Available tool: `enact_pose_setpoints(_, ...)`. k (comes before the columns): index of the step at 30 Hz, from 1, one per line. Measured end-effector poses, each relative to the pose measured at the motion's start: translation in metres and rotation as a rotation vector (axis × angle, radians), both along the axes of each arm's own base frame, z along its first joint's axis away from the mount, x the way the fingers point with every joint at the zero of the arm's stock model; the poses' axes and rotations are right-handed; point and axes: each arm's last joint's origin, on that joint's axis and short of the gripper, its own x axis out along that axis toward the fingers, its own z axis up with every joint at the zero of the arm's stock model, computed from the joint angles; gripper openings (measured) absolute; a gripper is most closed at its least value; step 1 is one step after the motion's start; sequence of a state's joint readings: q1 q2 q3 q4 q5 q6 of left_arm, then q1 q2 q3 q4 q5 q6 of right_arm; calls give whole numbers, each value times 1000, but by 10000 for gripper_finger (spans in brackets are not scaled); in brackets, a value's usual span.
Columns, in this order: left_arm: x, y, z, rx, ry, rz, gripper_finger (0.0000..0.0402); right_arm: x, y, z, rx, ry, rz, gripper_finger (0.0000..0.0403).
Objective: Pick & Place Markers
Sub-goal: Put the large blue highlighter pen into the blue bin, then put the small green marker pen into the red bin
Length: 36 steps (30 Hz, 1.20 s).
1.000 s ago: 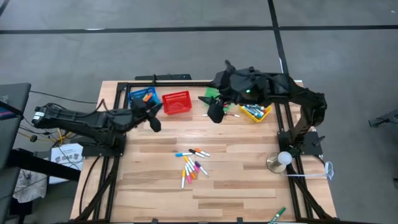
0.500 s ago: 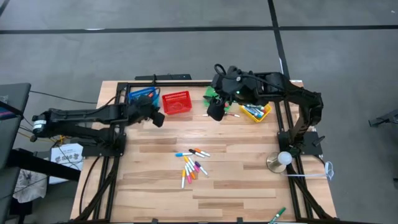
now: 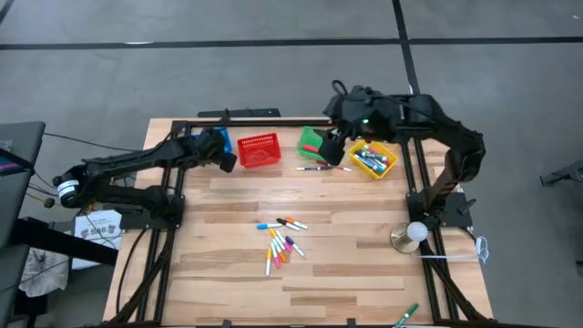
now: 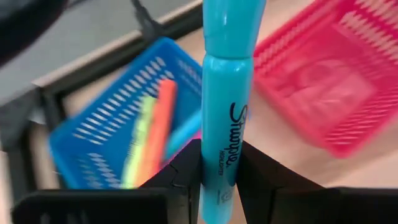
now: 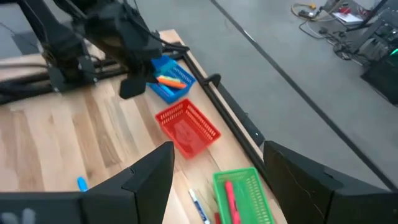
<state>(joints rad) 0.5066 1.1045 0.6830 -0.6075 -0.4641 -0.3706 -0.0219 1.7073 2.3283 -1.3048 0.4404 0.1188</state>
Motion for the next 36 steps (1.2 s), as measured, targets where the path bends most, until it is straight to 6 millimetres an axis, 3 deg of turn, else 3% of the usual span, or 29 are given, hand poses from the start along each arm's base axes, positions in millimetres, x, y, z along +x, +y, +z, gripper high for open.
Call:
enact_pose_setpoints(9,-8,11,-1,54,141,-57,80,-24,6,16,22,-67,28,238)
enact_pose_setpoints(16,-16,22,-1,53,188,-51,88,-23,14,15,23,-59,59,238)
enact_pose_setpoints(27,-24,30,0,71,216,15,148,-21,12,11,23,-25,51,238)
enact_pose_setpoints(36,-13,12,10,42,7,-42,161,-28,5,3,-17,111,62,238)
